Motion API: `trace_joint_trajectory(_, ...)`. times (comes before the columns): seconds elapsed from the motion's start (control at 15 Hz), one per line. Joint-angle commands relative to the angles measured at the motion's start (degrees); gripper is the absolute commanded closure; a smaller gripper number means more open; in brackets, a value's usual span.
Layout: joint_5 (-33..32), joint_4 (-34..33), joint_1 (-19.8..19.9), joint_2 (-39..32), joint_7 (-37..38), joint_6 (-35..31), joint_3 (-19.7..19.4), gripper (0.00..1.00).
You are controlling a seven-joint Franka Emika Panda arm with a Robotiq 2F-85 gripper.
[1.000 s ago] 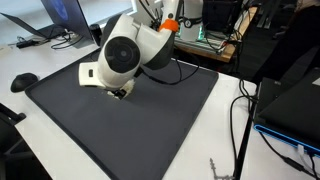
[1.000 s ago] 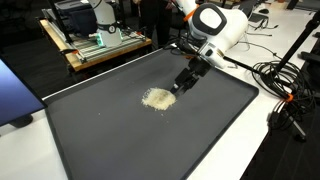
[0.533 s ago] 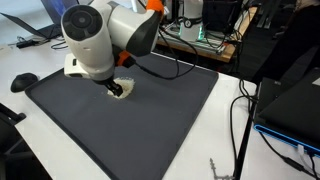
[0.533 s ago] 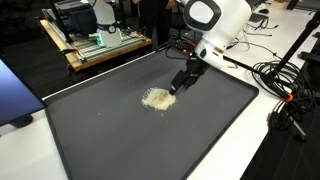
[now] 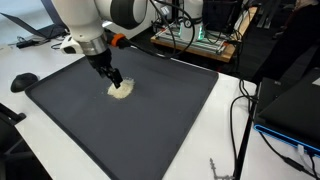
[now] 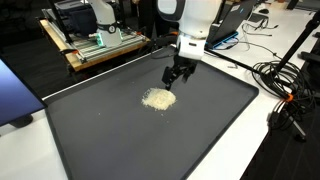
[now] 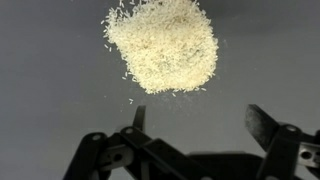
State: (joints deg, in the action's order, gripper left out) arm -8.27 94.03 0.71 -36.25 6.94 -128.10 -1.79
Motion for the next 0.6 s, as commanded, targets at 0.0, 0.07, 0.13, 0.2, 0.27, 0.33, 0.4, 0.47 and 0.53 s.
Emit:
trace_joint_trajectory(0.0, 7.1, 14.2, 4.4, 7.7, -6.0, -11.0, 2.1, 0.0)
trace_joint_trajectory(0.07, 8.8, 17.0, 5.4, 8.8, -7.6, -14.0, 2.3, 0.0)
trace_joint_trajectory(0.13, 10.7, 19.2, 6.3, 9.7, -8.6, -16.1, 2.6, 0.0)
trace_joint_trajectory(0.2, 12.2, 21.6, 6.9, 10.4, -9.0, -18.4, 2.5, 0.0)
trace_joint_trajectory(0.27, 12.8, 23.3, 7.0, 10.9, -8.9, -20.3, 2.0, 0.0)
trace_joint_trajectory(0.33, 12.7, 24.8, 6.6, 11.2, -7.5, -22.0, 1.1, 0.0)
trace_joint_trajectory(0.4, 12.9, 25.7, 6.6, 11.1, -7.1, -23.2, 0.8, 0.0)
trace_joint_trajectory(0.47, 13.5, 26.5, 7.0, 11.1, -7.5, -23.3, 1.0, 0.0)
trace_joint_trajectory(0.53, 13.5, 27.0, 6.9, 10.9, -7.1, -23.6, 0.8, 0.0)
